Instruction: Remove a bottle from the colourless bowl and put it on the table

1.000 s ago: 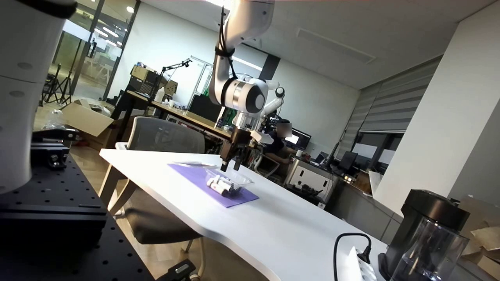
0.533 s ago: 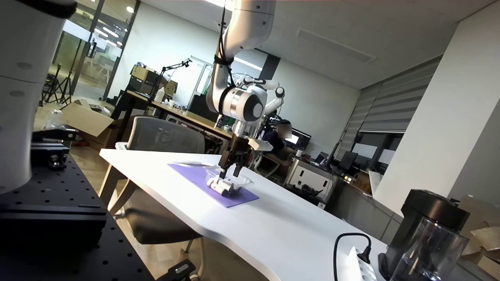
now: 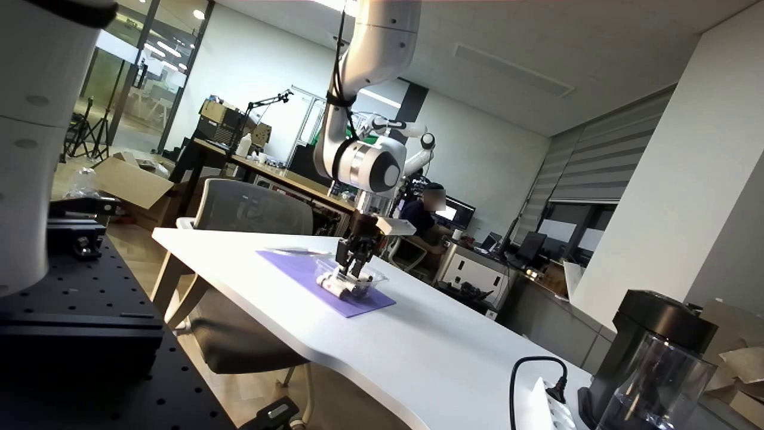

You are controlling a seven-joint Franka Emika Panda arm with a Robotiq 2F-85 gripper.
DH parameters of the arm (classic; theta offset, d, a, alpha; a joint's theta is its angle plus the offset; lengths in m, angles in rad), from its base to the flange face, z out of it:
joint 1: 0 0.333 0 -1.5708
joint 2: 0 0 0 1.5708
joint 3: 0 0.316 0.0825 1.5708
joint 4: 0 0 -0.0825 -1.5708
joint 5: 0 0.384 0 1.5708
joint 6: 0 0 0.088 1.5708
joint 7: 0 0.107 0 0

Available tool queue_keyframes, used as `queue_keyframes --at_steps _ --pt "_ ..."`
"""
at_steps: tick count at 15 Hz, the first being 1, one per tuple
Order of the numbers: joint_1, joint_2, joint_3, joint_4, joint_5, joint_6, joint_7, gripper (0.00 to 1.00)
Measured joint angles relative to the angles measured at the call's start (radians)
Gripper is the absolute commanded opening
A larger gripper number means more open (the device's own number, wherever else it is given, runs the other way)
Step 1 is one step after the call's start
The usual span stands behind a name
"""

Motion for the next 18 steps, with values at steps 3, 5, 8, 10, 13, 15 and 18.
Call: queue_keyframes --at_steps 3,5,8,10,13,15,18 --pt "0.000 -0.003 0.003 0.016 0.000 0.001 0.012 0.17" --pt "0.000 -0.002 0.006 0.030 0.000 0.001 0.018 0.00" --pt "0.000 0.004 0.006 0.035 0.000 0.001 0.028 0.00" --pt "0.000 0.007 0.006 0.036 0.000 0.001 0.036 0.21" --pt "0.000 0.012 0.007 0.037 0.000 0.000 0.046 0.39" --pt "-0.001 0.014 0.007 0.037 0.000 -0.001 0.052 0.52" --pt "-0.002 0.016 0.008 0.037 0.000 0.000 0.053 0.72"
